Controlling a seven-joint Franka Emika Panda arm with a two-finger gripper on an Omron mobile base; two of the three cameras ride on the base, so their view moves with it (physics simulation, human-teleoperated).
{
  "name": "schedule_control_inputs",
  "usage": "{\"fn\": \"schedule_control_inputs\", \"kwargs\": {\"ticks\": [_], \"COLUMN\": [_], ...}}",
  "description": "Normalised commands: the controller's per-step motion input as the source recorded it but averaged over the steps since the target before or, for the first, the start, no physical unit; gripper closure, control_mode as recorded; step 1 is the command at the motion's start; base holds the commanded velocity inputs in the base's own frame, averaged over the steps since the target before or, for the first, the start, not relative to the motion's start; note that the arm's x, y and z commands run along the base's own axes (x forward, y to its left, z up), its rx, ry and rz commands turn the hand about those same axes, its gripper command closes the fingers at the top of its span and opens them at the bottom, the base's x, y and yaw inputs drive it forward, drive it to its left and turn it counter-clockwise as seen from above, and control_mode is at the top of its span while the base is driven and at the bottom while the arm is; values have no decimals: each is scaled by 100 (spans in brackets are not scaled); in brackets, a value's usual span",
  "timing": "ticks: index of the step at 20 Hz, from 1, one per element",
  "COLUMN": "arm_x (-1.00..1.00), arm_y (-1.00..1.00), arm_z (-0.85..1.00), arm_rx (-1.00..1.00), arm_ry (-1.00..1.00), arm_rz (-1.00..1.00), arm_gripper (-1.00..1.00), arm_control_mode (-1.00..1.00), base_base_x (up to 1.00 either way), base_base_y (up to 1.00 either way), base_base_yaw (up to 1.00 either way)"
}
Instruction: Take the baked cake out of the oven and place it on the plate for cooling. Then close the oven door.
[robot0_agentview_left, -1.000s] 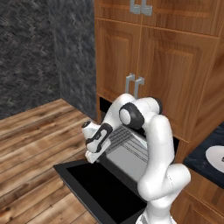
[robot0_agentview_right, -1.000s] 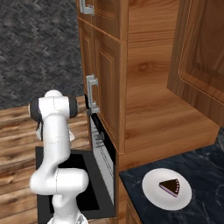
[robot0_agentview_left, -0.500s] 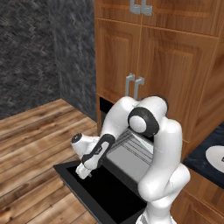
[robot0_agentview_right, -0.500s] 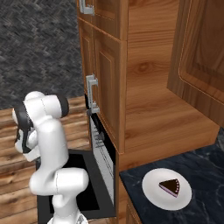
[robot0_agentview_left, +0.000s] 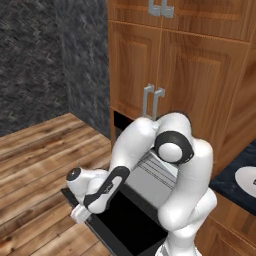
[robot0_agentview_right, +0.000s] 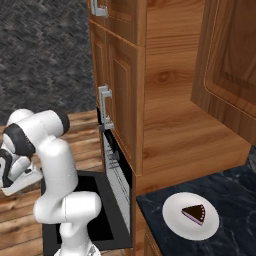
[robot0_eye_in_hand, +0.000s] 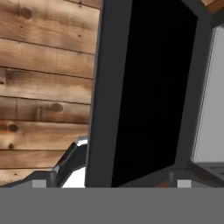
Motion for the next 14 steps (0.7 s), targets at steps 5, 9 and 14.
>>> {"fn": "schedule_control_inputs", "kwargs": {"ticks": [5, 9, 14], "arm_x": [-16, 0, 0], "arm_y": [81, 72, 63], "arm_z": [0, -13, -22], "arm_rx": [-10, -17, -20], "arm_ry": [-2, -14, -20], "arm_rz": [-5, -9, -10], "arm_gripper": [-100, -100, -100], "arm_control_mode": [-100, -100, -100], "base_base_x": [0, 0, 0], "base_base_y": [0, 0, 0], "base_base_yaw": [0, 0, 0]}}
